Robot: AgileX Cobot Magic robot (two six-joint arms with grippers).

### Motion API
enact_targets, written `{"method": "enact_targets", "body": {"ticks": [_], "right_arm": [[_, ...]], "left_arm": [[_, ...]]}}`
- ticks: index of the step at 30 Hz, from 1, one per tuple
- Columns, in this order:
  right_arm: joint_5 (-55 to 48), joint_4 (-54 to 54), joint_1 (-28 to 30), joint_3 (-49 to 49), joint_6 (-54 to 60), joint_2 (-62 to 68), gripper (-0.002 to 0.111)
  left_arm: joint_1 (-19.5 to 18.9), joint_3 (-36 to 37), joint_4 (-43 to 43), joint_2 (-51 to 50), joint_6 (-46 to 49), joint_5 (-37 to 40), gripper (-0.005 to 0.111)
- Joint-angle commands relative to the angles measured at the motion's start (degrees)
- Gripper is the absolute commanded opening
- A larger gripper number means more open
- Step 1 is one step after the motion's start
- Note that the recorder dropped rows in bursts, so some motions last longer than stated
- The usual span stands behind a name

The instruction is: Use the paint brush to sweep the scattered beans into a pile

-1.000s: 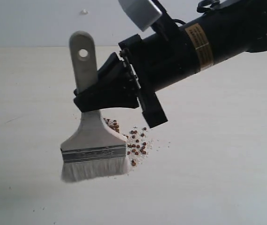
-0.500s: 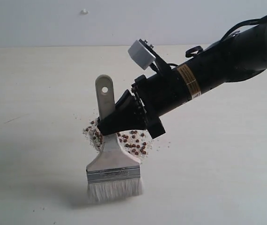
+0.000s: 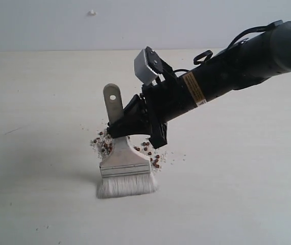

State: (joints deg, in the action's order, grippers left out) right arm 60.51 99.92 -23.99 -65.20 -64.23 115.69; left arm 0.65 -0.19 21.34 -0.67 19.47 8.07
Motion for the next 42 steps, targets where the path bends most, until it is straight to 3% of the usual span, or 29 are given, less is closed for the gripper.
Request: {"method": "enact_targets", "body": {"ticks": [1, 9, 17, 20, 23, 27, 30, 33, 42], "right_arm": [[-2.0, 0.0, 0.3, -4.4, -0.4, 1.9, 0.000], [-2.1, 0.0, 0.3, -9.7, -1.0, 3.4, 0.000], [-8.0, 0.0, 0.3, -9.6, -8.6, -7.2, 0.000], [-34.6, 0.0, -3.7, -4.4, -12.6, -16.2, 0.000], [-69.0, 0.0, -12.4, 2.1, -17.1, -22.9, 0.000], [-109.4, -11.3, -24.0, 6.7, -19.9, -23.3, 0.000], [-116.0, -16.1, -28.0, 9.5, -26.6, -22.0, 0.000], [-117.9, -14.3, -33.9, 13.5, -45.8, -18.0, 0.000], [-117.6, -12.9, -36.6, 13.1, -56.9, -7.1, 0.000]], "left_arm": [[0.3, 0.2, 0.2, 0.3, -0.3, 0.0, 0.000], [0.3, 0.2, 0.2, 0.3, -0.3, 0.0, 0.000], [0.3, 0.2, 0.2, 0.3, -0.3, 0.0, 0.000], [0.3, 0.2, 0.2, 0.3, -0.3, 0.0, 0.000], [0.3, 0.2, 0.2, 0.3, -0.3, 0.0, 0.000], [0.3, 0.2, 0.2, 0.3, -0.3, 0.0, 0.000], [0.3, 0.2, 0.2, 0.3, -0.3, 0.0, 0.000], [0.3, 0.2, 0.2, 0.3, -0.3, 0.0, 0.000], [0.3, 0.2, 0.2, 0.3, -0.3, 0.0, 0.000]]}}
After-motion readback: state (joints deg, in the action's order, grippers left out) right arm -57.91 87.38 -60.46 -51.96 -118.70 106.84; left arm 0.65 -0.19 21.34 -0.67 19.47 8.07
